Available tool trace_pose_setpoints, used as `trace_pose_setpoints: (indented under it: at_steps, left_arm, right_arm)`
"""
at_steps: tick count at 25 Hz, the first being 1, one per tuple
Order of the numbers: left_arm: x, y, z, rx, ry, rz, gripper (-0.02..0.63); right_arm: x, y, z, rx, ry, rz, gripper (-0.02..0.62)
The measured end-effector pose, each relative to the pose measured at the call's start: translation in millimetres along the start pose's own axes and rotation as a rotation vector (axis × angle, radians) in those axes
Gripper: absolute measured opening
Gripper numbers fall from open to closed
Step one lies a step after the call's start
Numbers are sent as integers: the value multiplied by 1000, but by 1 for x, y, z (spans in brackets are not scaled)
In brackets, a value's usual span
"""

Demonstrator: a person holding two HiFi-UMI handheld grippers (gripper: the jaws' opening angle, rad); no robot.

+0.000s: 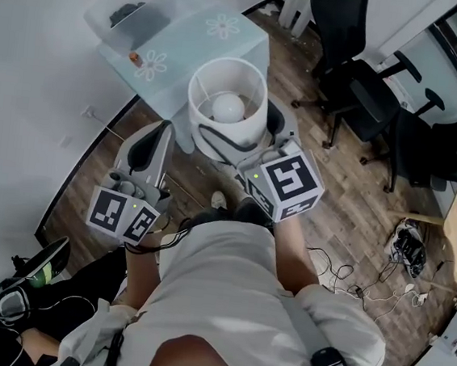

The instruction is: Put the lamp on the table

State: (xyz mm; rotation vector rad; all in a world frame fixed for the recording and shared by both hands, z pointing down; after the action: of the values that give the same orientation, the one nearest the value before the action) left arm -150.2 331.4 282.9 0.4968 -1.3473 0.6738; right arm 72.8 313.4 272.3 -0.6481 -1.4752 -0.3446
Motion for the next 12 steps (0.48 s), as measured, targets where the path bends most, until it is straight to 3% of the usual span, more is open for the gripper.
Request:
trace_pose_setpoints:
  at_steps: [12]
  left_arm:
    - [-3,-44,35,-4,14,8,0]
  right_arm:
    - [-10,-45,-37,-15,4,11,471]
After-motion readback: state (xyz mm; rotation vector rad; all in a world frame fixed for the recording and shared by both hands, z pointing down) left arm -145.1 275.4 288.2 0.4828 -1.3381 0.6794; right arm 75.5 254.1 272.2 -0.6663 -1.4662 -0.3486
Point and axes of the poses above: the fingertips, and each gripper's own axes: y backward along the fingers, z to its left, x out of its underside, the point moved 10 cm from there along y, backward along the fingers, and after that the axes turned 4 degrees about z, right-handed, at the moved point
